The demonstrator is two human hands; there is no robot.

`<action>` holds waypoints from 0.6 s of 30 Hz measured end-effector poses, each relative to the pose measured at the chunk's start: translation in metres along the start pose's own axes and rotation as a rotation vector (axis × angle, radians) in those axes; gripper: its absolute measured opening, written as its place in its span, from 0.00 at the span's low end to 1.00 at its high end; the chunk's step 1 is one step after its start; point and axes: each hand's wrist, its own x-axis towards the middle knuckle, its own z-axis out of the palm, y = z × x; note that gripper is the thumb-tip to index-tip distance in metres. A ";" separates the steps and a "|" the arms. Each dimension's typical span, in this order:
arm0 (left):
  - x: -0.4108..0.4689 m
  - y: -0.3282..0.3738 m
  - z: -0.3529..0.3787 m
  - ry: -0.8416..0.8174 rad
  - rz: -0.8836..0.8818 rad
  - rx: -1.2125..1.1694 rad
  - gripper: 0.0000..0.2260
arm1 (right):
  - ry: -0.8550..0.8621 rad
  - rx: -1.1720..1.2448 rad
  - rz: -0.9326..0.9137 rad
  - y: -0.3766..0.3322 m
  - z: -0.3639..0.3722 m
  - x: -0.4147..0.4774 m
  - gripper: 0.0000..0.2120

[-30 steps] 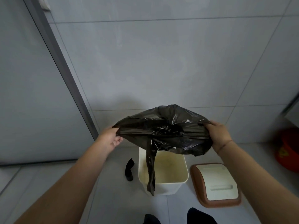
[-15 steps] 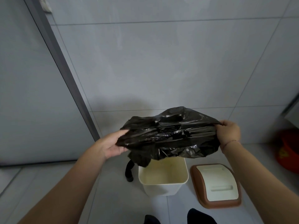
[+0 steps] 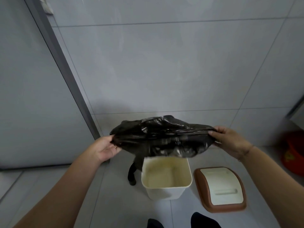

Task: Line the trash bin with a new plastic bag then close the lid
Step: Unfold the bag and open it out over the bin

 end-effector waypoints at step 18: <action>0.009 -0.017 0.018 0.245 0.007 0.059 0.18 | 0.229 -0.411 0.040 0.020 0.014 0.006 0.09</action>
